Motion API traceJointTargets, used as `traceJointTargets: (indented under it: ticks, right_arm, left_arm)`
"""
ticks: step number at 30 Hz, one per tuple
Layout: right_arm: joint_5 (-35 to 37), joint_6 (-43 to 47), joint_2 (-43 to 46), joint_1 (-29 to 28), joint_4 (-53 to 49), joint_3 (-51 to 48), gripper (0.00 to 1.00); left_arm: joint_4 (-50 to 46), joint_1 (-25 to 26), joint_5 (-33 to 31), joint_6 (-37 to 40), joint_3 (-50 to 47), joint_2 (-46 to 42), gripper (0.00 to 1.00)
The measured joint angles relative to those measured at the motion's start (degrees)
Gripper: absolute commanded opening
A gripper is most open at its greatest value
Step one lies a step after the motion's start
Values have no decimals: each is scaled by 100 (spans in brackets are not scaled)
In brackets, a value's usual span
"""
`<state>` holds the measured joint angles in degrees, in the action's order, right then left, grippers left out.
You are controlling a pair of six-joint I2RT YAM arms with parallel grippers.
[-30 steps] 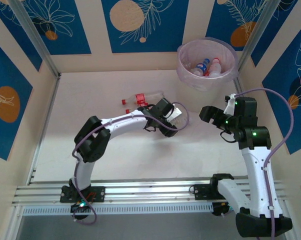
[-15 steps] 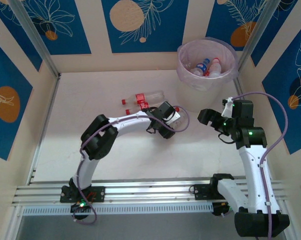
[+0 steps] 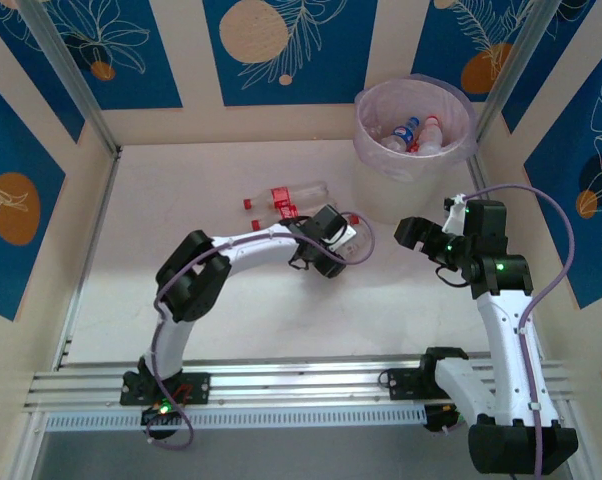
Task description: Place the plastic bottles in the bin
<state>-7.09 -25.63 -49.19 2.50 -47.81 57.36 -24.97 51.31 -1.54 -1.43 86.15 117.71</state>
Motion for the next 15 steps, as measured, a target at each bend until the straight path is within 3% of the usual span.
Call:
traceJointTargets:
  ticks: [9, 15]
  right_arm:
    - [-855, -501, -59, -79, 649, -356, 94]
    - [-1248, -1008, -660, -772, 1628, -691, 99]
  left_arm:
    - [417, 7, -4, -328, -962, -1637, 50]
    - [957, 9, 57, -673, -1829, -2540, 50]
